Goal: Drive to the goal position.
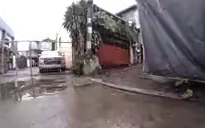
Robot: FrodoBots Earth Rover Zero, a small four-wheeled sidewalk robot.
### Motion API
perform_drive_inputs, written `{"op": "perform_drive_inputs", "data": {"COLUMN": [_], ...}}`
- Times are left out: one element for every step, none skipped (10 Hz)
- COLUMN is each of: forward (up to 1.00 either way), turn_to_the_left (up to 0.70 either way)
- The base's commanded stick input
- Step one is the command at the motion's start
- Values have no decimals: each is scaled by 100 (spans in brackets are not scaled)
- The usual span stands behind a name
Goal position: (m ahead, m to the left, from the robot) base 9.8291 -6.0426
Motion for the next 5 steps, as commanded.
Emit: {"op": "perform_drive_inputs", "data": {"forward": [100,100,100,100,100], "turn_to_the_left": [0,0,0,0,0]}}
